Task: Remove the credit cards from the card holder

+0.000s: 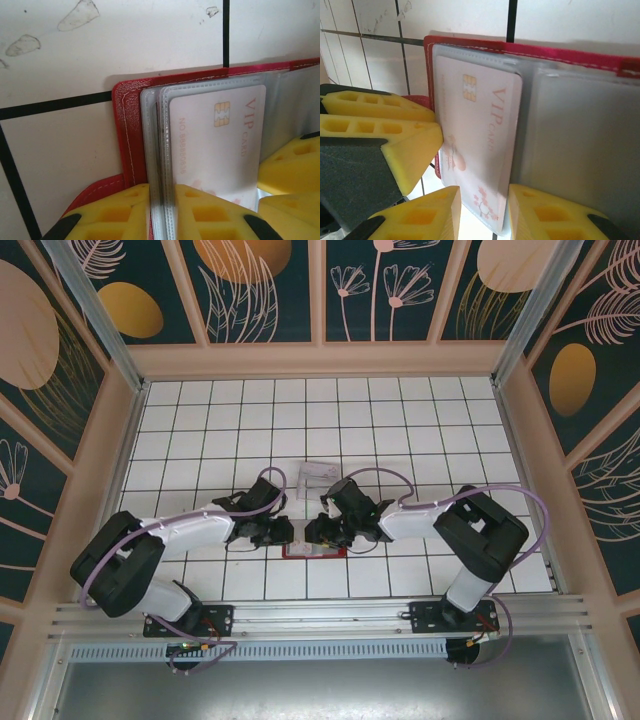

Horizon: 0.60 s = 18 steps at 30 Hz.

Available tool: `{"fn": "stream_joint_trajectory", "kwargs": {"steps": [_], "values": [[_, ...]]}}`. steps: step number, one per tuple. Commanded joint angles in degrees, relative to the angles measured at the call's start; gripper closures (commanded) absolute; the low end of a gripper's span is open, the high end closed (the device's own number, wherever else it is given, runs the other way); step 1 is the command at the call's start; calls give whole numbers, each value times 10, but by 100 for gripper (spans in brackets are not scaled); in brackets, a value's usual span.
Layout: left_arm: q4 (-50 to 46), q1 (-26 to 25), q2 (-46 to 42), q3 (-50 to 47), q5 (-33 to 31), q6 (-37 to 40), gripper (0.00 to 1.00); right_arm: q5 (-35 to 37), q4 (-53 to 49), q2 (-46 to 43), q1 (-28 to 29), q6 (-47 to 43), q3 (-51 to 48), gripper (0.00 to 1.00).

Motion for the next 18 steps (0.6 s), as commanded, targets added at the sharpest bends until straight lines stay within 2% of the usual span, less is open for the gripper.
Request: {"fn": "stream_joint_trajectory", "kwargs": {"steps": [1, 18], "values": [[-45, 3, 32, -10, -41, 14, 82, -4, 15, 5, -4, 0, -7, 68], [-46, 2, 41, -8, -34, 17, 83, 10, 20, 22, -7, -5, 4, 68]]}}
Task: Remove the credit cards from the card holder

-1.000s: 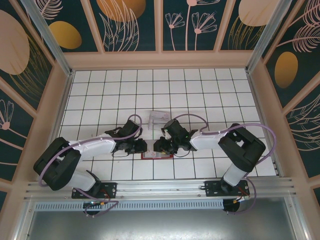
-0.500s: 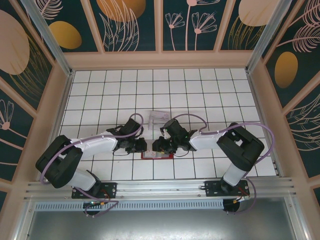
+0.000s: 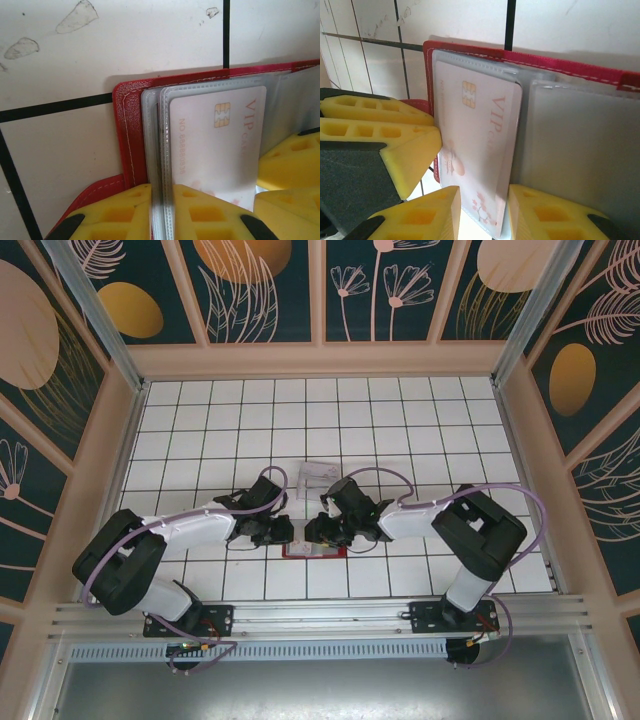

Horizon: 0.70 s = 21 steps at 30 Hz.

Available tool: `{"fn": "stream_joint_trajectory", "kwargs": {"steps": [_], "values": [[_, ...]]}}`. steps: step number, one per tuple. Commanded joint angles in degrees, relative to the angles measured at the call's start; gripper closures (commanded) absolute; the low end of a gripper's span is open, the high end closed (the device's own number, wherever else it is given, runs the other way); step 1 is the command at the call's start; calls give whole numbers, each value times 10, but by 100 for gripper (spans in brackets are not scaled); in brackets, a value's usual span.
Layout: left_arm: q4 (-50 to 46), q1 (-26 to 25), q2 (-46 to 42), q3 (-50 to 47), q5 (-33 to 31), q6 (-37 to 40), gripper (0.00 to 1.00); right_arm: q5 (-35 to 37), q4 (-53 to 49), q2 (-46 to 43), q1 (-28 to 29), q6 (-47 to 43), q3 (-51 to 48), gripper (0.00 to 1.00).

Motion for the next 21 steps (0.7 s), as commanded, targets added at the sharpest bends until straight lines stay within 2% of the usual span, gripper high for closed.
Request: {"fn": "stream_joint_trajectory", "kwargs": {"steps": [1, 12, 21], "values": [[-35, 3, 35, -17, -35, 14, 83, 10, 11, 15, -4, -6, 5, 68], [-22, 2, 14, -19, -15, 1, 83, -2, 73, -35, -3, 14, -16, 69], [0, 3, 3, -29, 2, -17, 85, -24, 125, -7, -4, 28, -27, 72]]}}
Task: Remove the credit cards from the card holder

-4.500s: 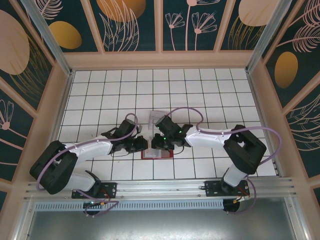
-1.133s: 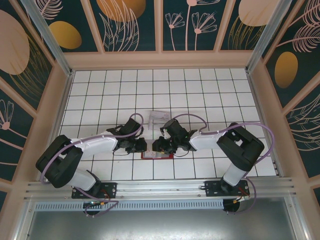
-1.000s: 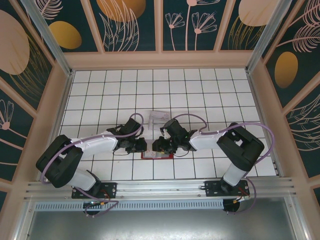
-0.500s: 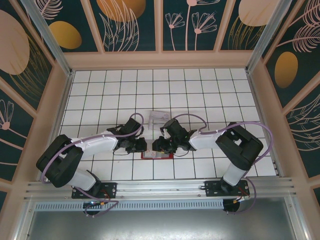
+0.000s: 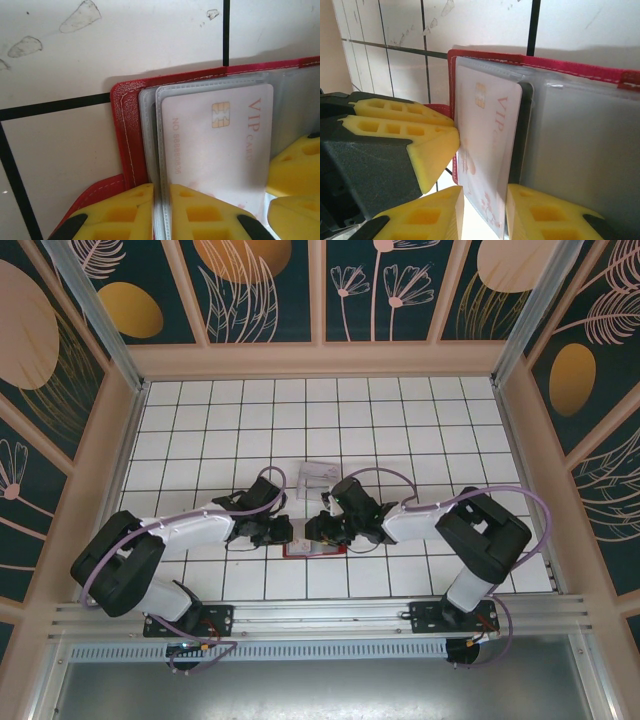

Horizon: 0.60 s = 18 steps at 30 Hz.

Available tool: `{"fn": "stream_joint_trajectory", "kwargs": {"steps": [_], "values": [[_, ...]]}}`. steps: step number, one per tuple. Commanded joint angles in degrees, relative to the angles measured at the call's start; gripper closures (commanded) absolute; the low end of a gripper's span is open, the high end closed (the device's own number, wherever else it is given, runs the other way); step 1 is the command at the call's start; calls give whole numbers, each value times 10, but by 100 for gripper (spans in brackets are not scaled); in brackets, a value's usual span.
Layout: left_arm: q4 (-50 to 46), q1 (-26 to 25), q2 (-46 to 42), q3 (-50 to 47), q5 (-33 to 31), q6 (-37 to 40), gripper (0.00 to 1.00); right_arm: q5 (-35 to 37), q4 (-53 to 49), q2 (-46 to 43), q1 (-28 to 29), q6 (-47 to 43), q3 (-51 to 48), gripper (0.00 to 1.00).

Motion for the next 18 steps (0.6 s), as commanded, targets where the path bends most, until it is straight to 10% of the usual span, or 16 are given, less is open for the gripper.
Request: {"fn": "stream_joint_trajectory", "kwargs": {"steps": [1, 18], "values": [[-8, 1, 11, -21, 1, -10, 85, -20, 73, 13, -1, 12, -3, 72], [-22, 1, 26, -18, -16, -1, 84, -40, 137, 9, -3, 28, -25, 73]]}}
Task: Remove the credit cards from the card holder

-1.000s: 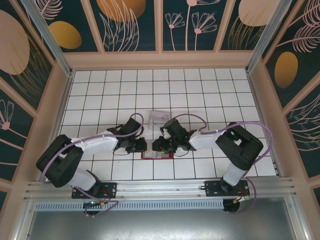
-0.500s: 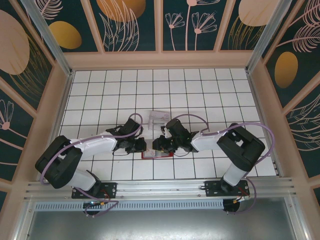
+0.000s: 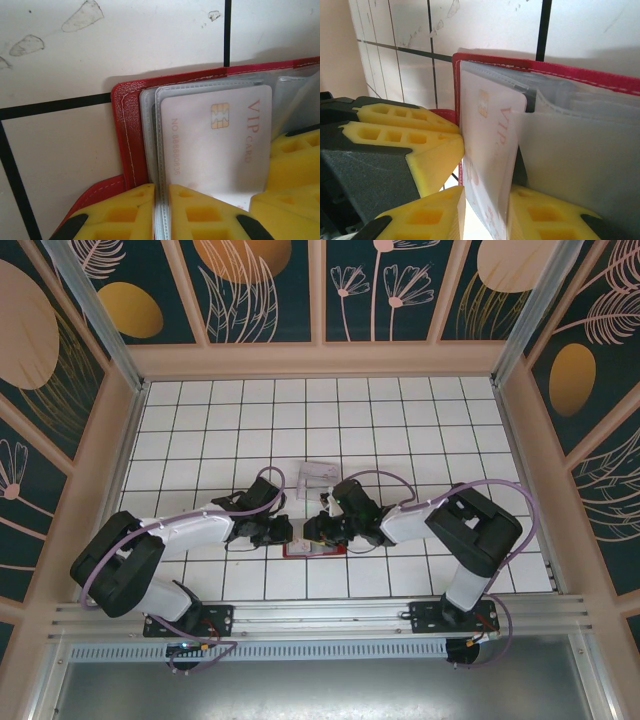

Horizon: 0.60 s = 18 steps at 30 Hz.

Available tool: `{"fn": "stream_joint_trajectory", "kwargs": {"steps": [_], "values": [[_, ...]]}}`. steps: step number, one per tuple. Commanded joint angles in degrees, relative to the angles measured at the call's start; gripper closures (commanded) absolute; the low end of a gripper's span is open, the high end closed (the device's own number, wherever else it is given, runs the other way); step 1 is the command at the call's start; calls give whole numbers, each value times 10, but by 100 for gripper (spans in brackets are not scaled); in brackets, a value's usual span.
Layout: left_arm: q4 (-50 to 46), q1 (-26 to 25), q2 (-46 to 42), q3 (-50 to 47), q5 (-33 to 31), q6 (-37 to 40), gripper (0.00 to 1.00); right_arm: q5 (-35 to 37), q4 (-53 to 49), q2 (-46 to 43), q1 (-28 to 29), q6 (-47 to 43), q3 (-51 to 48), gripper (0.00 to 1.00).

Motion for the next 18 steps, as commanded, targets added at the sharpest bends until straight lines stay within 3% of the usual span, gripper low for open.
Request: {"fn": "stream_joint_trajectory", "kwargs": {"steps": [1, 12, 18], "values": [[-28, 0, 28, -13, -18, 6, 84, -12, 57, -28, 0, 6, -9, 73], [-37, 0, 30, -1, -18, 7, 83, -11, 53, -56, -10, 5, -28, 77], [-46, 0, 29, 5, -21, 10, 83, -5, 49, -55, -13, 4, -34, 84]]}}
